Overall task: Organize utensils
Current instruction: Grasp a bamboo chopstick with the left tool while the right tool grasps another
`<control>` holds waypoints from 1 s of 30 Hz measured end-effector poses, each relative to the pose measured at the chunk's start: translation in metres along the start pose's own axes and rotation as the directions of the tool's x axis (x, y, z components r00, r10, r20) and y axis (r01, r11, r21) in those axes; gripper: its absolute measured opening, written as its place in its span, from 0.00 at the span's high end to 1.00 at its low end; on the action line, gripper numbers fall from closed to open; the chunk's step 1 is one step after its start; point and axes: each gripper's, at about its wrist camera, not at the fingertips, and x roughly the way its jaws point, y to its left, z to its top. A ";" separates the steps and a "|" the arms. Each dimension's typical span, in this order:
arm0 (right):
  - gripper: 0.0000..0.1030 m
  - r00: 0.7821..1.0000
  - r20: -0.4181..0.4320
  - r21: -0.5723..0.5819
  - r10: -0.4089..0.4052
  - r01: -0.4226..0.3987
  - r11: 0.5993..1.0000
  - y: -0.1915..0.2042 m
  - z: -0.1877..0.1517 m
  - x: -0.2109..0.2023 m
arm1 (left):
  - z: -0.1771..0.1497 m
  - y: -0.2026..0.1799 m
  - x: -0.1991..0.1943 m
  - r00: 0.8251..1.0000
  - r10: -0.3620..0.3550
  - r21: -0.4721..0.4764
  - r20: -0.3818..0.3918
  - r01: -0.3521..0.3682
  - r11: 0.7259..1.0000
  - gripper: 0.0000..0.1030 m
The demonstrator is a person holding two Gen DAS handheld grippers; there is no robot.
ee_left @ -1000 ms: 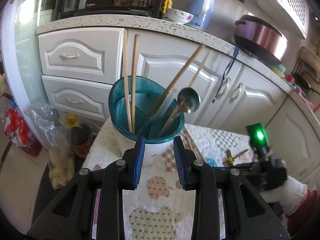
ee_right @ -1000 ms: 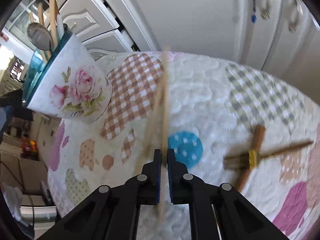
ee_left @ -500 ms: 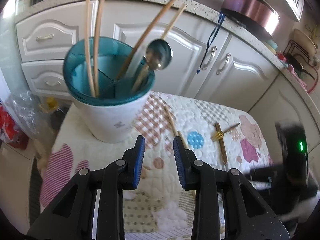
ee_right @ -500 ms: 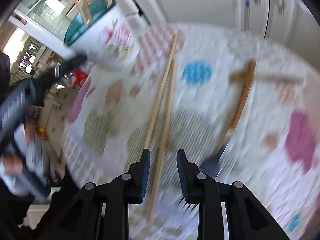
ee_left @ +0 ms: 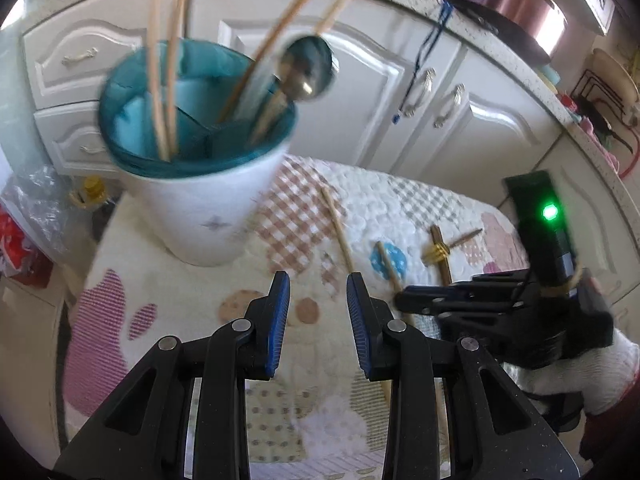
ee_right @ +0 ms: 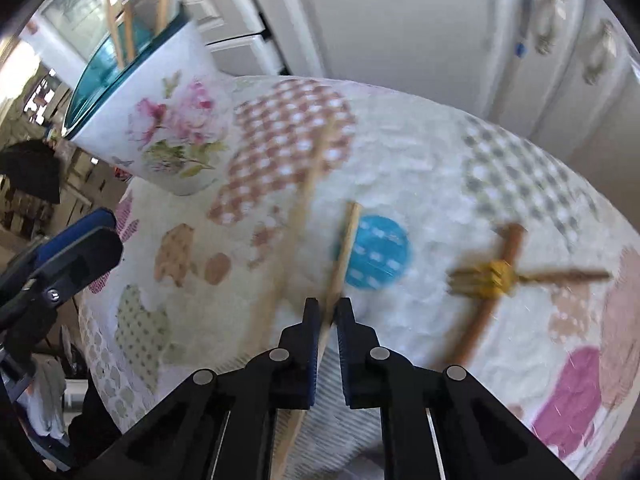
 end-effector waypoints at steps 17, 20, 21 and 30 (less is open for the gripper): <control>0.92 0.995 0.036 0.120 0.090 -0.094 0.988 -0.044 -0.014 -0.013 | 0.003 -0.020 0.081 0.980 -0.026 -0.037 -0.197 0.019 0.999 0.96; 0.93 0.992 0.004 0.103 0.125 -0.124 0.987 -0.041 -0.021 -0.015 | -0.014 -0.013 0.063 0.975 -0.040 -0.025 -0.216 0.036 0.999 0.96; 0.93 0.991 -0.009 0.090 0.132 -0.131 0.987 -0.038 -0.025 -0.016 | -0.022 -0.011 0.055 0.972 -0.044 -0.016 -0.231 0.041 0.999 0.96; 0.82 0.997 -0.028 0.034 0.065 -0.065 0.997 -0.017 -0.030 -0.015 | -0.034 -0.007 0.035 0.970 -0.015 -0.006 -0.243 0.014 1.000 0.94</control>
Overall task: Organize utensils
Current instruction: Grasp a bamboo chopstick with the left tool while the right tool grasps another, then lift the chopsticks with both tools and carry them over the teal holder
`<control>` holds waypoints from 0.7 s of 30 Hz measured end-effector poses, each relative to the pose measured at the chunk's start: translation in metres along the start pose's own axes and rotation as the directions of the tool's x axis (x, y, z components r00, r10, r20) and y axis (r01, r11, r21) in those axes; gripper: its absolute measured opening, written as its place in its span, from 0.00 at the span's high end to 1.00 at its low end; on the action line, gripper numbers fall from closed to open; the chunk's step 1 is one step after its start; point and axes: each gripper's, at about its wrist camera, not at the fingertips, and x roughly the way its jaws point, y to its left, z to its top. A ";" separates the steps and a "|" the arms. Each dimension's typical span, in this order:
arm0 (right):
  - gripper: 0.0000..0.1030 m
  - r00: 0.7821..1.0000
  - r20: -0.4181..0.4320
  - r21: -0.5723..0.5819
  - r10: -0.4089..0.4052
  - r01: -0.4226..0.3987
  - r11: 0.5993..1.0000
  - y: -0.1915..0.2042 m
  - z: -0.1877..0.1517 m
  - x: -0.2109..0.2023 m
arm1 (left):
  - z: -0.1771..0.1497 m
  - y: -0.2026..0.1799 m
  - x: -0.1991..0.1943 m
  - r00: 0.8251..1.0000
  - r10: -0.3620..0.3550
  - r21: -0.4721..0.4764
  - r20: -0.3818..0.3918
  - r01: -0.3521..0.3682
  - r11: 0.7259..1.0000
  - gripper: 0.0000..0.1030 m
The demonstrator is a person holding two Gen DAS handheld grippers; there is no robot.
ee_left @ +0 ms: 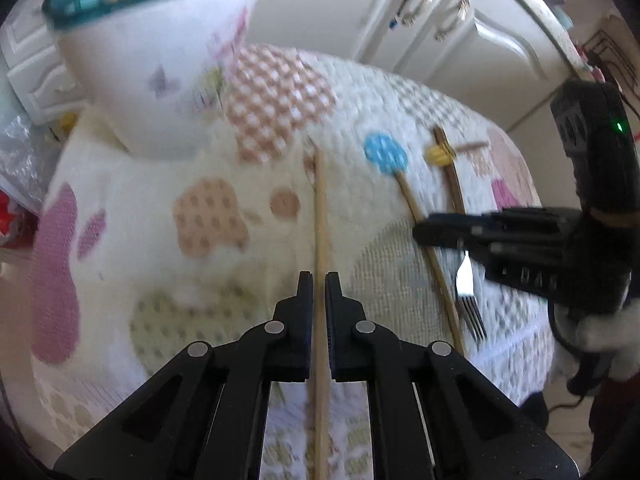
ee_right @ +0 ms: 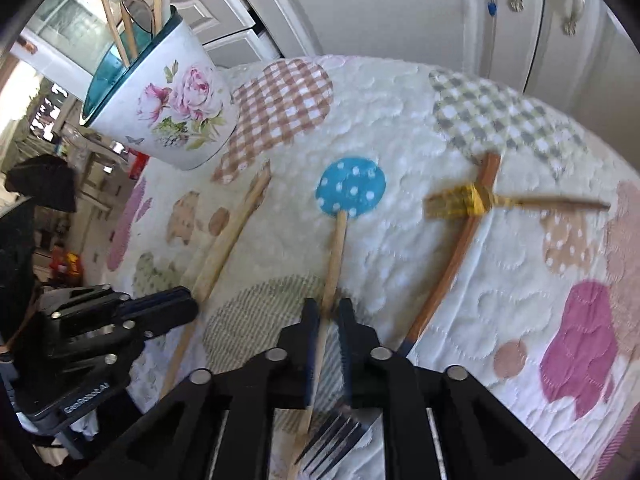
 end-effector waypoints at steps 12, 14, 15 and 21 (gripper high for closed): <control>0.93 1.000 0.002 -0.045 -0.023 0.023 0.999 0.003 0.029 0.015 | 0.035 -0.025 0.037 0.995 0.100 0.091 0.001 -0.100 0.991 0.82; 0.93 1.000 0.000 -0.042 -0.009 0.009 0.999 0.001 0.029 0.012 | 0.036 -0.025 0.035 0.998 0.051 0.072 -0.024 -0.049 0.996 0.96; 0.93 1.000 0.006 -0.032 0.012 -0.012 0.999 0.000 0.028 0.007 | 0.036 -0.026 0.029 0.999 0.032 0.073 -0.005 -0.031 0.997 0.96; 0.94 0.990 0.096 -0.066 0.101 -0.094 0.993 0.017 0.021 -0.046 | 0.034 -0.019 -0.031 0.991 -0.062 0.096 0.115 0.051 0.994 0.96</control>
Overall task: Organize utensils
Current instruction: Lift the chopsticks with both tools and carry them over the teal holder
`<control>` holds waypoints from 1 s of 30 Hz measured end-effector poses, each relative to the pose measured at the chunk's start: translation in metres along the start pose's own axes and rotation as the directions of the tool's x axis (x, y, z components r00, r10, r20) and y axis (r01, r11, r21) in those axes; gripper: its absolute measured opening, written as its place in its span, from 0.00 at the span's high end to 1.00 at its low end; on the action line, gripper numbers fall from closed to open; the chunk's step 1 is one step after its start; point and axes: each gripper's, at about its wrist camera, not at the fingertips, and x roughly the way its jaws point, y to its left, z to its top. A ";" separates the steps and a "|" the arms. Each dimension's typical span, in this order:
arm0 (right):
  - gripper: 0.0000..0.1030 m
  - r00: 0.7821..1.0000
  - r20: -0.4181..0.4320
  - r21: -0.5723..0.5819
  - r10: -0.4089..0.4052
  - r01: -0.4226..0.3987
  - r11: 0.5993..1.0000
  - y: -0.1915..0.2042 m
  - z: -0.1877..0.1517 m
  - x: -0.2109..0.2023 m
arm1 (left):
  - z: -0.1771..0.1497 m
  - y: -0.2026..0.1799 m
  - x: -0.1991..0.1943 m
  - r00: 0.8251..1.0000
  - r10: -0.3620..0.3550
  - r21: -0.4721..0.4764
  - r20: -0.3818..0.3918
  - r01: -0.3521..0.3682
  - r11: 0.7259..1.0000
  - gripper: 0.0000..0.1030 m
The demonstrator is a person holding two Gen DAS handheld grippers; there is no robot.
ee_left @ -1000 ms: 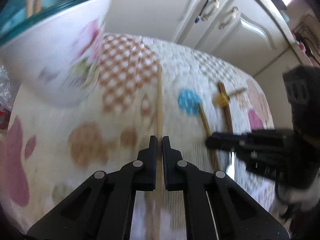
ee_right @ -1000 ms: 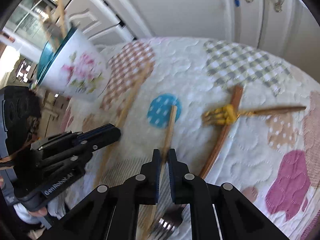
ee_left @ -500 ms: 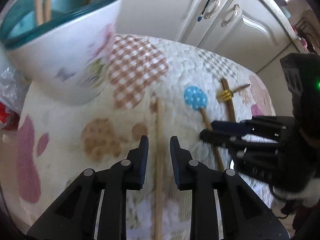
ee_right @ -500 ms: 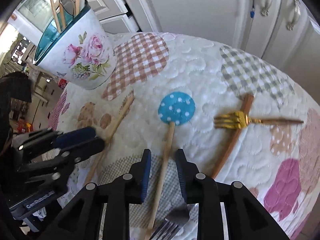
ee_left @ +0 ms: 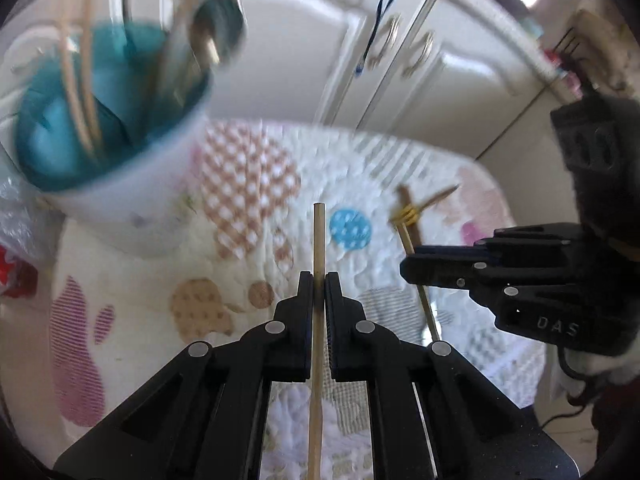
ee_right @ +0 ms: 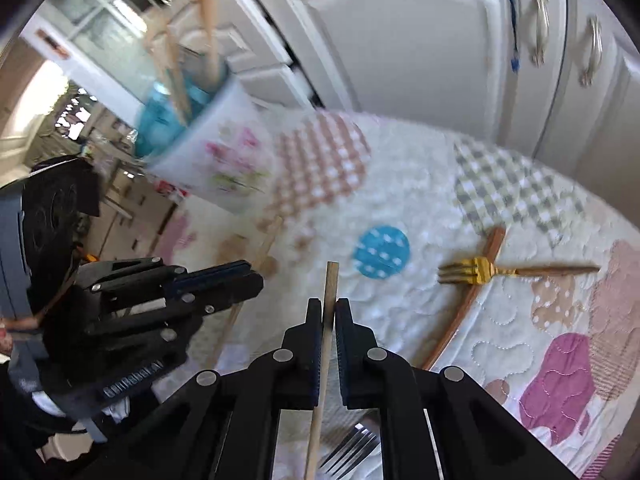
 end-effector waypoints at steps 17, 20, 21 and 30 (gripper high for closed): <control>0.95 0.985 0.166 -0.121 0.037 -0.017 0.992 0.054 0.002 -0.091 | 0.002 0.008 -0.105 0.979 -0.011 0.031 0.203 0.005 0.999 0.96; 0.95 0.983 0.180 -0.128 0.032 -0.009 0.992 0.058 0.003 -0.098 | 0.002 0.011 -0.117 0.975 -0.010 0.031 0.222 0.004 1.000 0.96; 0.95 0.982 0.187 -0.129 0.031 -0.007 0.992 0.059 0.004 -0.100 | 0.002 0.012 -0.121 0.973 -0.009 0.030 0.230 0.002 1.000 0.96; 0.95 0.973 0.223 -0.180 0.057 -0.016 0.984 0.081 0.019 -0.116 | 0.012 0.027 -0.170 0.951 -0.027 0.004 0.308 0.027 1.000 0.96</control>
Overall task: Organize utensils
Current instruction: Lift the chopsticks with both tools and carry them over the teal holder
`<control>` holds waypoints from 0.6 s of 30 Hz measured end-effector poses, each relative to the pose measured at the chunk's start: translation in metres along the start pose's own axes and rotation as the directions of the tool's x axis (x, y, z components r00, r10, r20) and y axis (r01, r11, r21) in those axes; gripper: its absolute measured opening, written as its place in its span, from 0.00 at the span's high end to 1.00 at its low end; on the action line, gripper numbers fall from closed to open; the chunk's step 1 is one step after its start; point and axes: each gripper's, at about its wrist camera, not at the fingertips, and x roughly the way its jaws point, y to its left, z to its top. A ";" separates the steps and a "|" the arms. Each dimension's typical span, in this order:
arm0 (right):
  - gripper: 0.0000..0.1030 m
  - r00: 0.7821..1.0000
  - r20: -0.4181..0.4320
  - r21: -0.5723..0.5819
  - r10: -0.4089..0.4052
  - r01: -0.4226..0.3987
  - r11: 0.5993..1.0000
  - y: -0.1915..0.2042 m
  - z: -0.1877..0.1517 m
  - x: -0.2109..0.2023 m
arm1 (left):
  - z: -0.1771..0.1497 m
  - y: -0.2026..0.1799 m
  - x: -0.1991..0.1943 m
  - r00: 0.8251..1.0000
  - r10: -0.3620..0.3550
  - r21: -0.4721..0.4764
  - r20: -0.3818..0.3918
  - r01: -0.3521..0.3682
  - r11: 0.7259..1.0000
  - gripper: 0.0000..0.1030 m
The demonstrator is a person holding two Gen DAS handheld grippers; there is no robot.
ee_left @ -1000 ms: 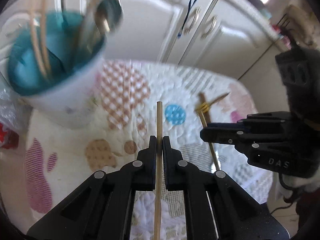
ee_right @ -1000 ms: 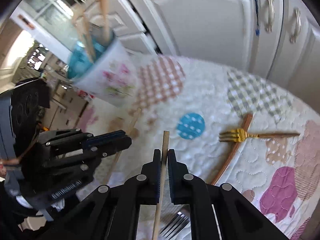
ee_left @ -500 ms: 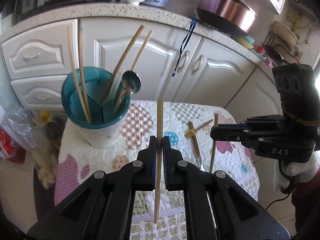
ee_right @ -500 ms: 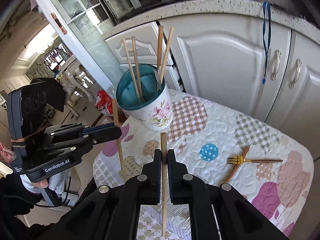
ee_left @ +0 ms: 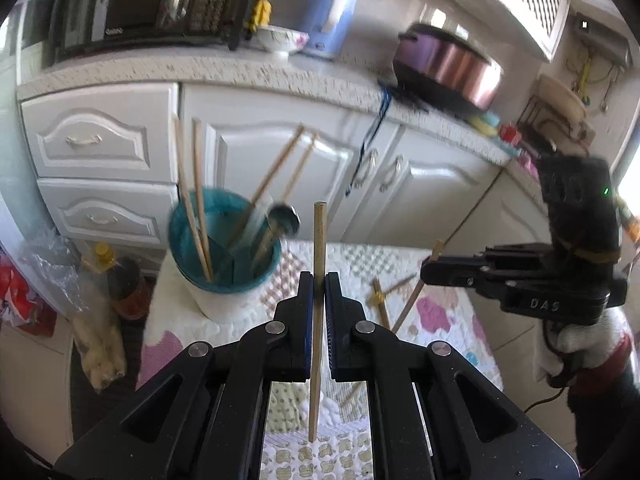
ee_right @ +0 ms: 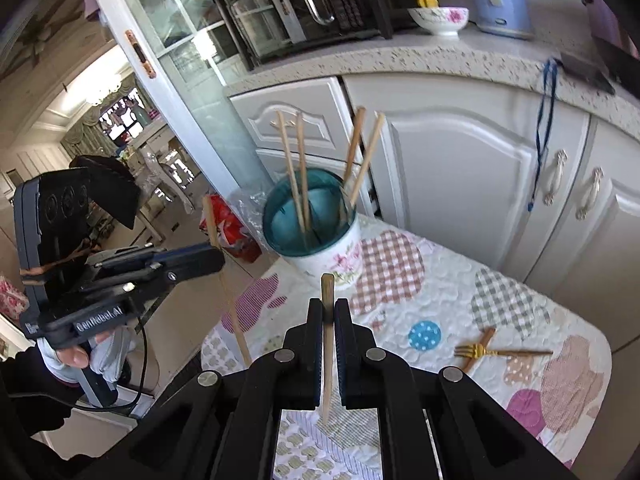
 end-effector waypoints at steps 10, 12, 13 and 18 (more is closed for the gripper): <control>0.95 0.990 0.129 -0.105 0.058 -0.045 0.993 0.034 0.077 -0.043 | 0.075 0.029 -0.047 0.974 0.086 -0.036 0.208 -0.081 0.996 0.96; 0.95 0.987 0.143 -0.124 0.068 -0.050 0.991 0.039 0.093 -0.048 | 0.088 0.034 -0.049 0.964 0.109 -0.043 0.243 -0.101 0.994 0.96; 0.95 0.986 0.151 -0.132 0.064 -0.044 0.990 0.041 0.101 -0.049 | 0.095 0.037 -0.047 0.957 0.126 -0.048 0.260 -0.118 0.992 0.96; 0.95 0.981 0.190 -0.124 0.028 -0.005 0.992 0.040 0.131 -0.039 | 0.113 0.052 -0.027 0.925 0.214 -0.062 0.314 -0.205 0.977 0.96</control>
